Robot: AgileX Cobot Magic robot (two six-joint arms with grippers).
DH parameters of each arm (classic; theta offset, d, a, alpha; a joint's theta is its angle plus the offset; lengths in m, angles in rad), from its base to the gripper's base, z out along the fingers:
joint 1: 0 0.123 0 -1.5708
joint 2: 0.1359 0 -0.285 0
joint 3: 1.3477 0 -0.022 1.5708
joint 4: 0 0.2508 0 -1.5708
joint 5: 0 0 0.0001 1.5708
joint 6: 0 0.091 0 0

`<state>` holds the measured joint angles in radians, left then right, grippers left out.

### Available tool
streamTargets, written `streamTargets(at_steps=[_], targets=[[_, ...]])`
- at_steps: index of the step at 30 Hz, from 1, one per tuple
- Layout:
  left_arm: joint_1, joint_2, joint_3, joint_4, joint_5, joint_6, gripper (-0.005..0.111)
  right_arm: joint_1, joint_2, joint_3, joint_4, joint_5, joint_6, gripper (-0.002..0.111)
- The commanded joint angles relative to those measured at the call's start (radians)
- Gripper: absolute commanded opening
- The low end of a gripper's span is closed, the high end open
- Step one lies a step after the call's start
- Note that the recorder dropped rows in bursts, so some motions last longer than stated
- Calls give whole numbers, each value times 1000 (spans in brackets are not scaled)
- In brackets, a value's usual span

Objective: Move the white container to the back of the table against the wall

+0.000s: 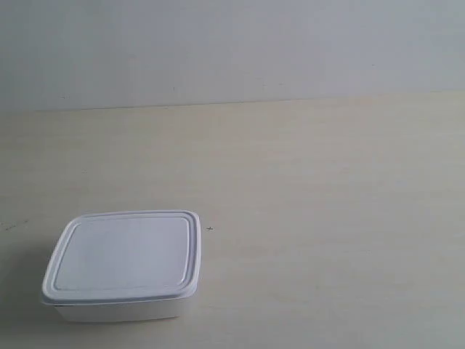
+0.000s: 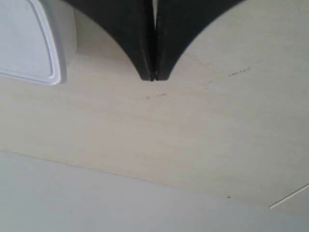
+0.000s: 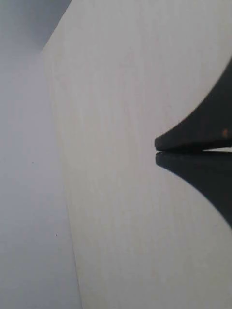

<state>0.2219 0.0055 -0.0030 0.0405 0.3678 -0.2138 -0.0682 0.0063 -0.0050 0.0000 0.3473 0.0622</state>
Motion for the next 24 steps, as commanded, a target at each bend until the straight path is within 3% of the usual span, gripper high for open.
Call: streamTargets(at_steps=[1, 10, 24], targets=[[-5, -6, 3, 6, -4, 7, 0, -7, -6, 5, 0, -4, -10, 0], [-5, -6, 3, 24, -13, 51, 0, -7, -6, 5, 0, -4, -10, 0], [-5, -6, 3, 28, -203, 33, 0, -7, -6, 5, 0, -176, -10, 0]])
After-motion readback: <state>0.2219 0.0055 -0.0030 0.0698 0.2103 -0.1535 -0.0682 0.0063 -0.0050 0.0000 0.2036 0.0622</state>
